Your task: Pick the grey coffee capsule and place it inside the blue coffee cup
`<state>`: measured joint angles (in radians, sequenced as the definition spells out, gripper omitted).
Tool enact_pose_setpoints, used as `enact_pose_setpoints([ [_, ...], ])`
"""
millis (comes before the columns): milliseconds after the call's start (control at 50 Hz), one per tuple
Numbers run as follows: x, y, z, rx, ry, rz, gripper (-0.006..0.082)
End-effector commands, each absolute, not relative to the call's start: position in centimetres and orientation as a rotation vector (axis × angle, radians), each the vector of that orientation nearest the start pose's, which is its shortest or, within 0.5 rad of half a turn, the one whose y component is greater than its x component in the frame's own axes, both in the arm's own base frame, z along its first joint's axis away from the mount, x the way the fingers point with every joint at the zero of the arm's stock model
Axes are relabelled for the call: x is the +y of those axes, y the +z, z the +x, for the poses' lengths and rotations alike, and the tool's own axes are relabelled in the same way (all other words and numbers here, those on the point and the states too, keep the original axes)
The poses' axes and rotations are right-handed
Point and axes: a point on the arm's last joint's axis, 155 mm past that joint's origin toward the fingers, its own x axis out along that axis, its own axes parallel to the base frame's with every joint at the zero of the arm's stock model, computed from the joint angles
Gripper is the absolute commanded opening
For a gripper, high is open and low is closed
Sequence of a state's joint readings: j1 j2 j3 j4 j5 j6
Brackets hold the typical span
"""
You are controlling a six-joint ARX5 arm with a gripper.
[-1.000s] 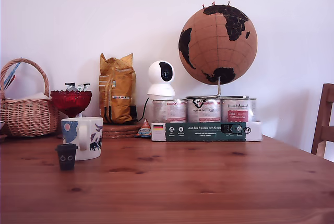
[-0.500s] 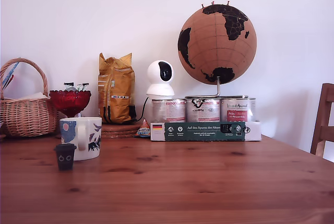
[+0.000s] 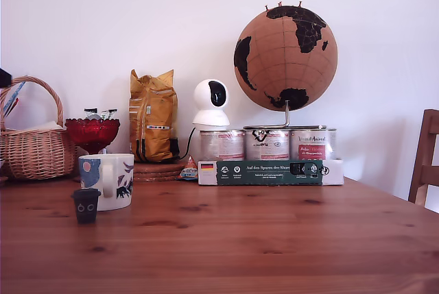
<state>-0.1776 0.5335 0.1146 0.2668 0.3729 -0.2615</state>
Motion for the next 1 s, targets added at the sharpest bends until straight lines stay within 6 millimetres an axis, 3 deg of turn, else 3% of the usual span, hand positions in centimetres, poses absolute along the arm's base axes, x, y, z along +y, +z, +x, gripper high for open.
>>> enact_pose_setpoints([
  [0, -11.7, 14.7, 26.6, 0.240, -0.519, -0.258, -0.0017],
  [220, -12.0, 10.5, 28.2, 0.362, -0.452, -0.243, 0.0019],
  [260, -12.1, 9.8, 28.4, 0.381, -0.443, -0.238, 0.0077],
  [400, -13.2, 8.4, 28.9, 0.397, -0.465, -0.172, 0.0422],
  [440, -13.5, 8.2, 29.1, 0.395, -0.471, -0.142, 0.0466],
  [980, -13.0, 4.0, 35.1, 0.467, -0.301, 0.027, 0.0585],
])
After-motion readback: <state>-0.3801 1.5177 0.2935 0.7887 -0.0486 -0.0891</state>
